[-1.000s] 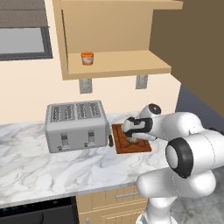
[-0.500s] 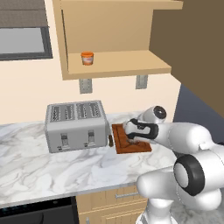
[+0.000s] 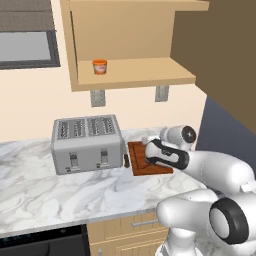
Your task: Pick the bread, place it on the cutting board, pick the jam, place it on the counter, and close the cabinet.
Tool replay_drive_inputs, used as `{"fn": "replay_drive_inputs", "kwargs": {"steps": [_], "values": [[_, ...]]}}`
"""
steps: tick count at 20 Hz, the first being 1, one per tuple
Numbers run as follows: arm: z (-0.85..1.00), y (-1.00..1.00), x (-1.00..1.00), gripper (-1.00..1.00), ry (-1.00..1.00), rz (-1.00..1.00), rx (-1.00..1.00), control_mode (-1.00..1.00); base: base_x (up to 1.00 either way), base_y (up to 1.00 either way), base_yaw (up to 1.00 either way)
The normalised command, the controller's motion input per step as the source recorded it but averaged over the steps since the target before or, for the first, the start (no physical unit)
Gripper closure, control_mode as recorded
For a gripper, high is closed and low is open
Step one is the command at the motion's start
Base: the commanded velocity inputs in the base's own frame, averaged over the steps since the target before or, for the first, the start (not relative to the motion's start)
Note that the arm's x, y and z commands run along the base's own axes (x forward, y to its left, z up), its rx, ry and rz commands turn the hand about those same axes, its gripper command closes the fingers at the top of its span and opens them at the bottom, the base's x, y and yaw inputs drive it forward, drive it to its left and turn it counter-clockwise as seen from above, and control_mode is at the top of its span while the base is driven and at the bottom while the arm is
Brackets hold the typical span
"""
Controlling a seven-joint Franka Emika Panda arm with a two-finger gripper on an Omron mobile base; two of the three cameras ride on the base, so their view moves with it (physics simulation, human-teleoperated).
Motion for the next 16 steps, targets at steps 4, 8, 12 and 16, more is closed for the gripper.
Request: {"fn": "replay_drive_inputs", "kwargs": {"steps": [4,8,12,16], "values": [[0.21,0.00,-0.22,-1.00,-0.13,0.01,0.00,-1.00,0.00,0.00,0.00],[0.19,0.00,-0.33,-1.00,-0.12,0.02,0.00,-1.00,0.00,0.00,0.00],[0.21,0.00,-0.33,-1.00,-0.11,0.02,0.00,-1.00,0.00,0.00,0.00],[0.19,0.00,-0.31,-1.00,-0.09,0.01,0.00,-1.00,0.00,0.00,0.00]]}}
